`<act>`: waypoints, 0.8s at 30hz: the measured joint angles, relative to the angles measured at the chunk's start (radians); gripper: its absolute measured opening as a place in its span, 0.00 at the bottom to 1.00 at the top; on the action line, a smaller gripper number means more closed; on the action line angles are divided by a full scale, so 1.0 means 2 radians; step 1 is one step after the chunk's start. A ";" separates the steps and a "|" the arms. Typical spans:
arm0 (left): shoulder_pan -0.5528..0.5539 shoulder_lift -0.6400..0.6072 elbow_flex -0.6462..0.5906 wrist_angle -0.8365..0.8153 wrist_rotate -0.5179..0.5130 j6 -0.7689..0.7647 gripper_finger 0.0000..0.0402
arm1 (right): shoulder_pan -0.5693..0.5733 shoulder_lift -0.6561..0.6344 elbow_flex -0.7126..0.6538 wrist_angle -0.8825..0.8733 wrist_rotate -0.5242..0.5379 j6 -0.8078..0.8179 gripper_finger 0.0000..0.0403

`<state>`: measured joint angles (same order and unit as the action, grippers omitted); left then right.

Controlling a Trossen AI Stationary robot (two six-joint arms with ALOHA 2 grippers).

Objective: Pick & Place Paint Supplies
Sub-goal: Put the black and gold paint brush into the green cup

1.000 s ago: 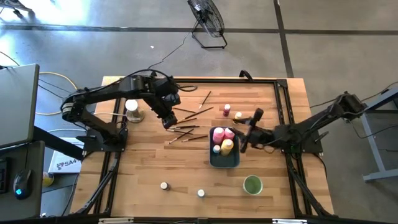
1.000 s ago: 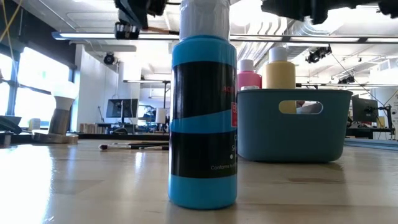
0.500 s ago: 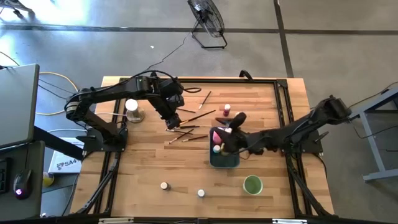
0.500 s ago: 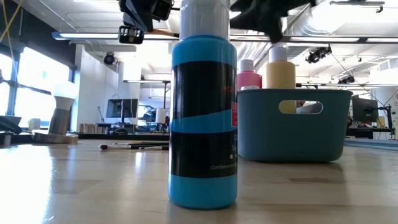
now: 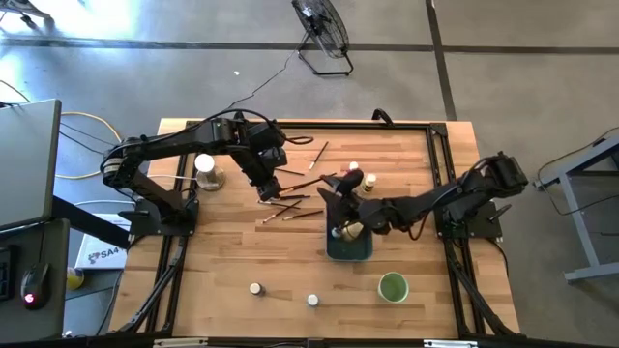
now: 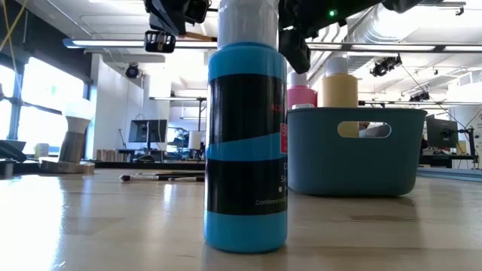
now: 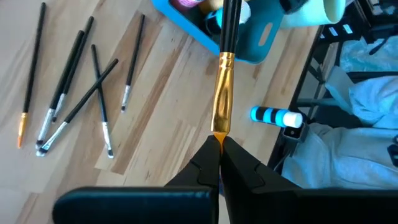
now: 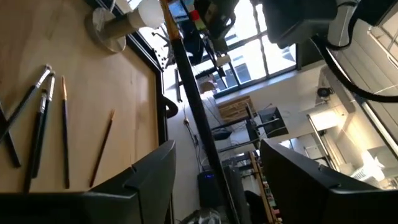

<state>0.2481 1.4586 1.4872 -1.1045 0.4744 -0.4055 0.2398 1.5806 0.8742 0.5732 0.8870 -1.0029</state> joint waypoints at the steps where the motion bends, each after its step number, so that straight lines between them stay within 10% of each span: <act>1: 0.000 0.000 0.000 0.002 0.005 0.000 0.00 | -0.003 0.000 0.000 0.000 0.001 -0.005 0.56; 24: 0.000 0.000 0.000 0.002 0.006 0.004 0.00 | -0.012 0.000 0.001 0.002 0.001 -0.037 0.26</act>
<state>0.2481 1.4586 1.4872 -1.1000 0.4854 -0.3976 0.2161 1.5806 0.8768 0.5762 0.8898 -1.0779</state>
